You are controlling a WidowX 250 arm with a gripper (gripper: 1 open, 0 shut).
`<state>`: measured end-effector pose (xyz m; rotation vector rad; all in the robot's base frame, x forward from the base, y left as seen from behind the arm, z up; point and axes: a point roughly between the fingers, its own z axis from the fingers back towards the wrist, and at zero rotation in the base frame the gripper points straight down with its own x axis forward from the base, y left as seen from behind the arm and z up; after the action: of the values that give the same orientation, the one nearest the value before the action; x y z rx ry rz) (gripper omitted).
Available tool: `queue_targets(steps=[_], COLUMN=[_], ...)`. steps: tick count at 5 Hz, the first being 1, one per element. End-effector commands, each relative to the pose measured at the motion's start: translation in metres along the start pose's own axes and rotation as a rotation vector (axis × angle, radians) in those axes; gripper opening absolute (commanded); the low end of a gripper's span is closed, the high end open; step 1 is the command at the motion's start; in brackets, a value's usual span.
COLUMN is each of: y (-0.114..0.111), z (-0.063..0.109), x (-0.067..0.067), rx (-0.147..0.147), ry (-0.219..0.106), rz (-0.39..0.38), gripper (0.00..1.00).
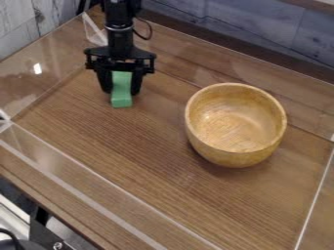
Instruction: Put green stick into wooden bowl
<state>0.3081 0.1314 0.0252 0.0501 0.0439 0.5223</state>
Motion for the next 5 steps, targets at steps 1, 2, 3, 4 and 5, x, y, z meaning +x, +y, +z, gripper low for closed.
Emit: queue_targets(steps=[1, 2, 3, 4, 5], y=[-0.003, -0.006, -0.008, -0.011, -0.013], z=[0.016, 0.024, 0.031, 0.039, 0.048], x=[0.007, 0.003, 0.001, -0.001, -0.003], rx=[-0.005, -0.007, -0.011, -0.017, -0.025], ry=[-0.044, -0.029, -0.017, -0.010, -0.008], rz=[-0.004, -0.021, -0.037, -0.053, -0.065], gripper=[0.00, 0.00, 0.00, 0.00, 0.00])
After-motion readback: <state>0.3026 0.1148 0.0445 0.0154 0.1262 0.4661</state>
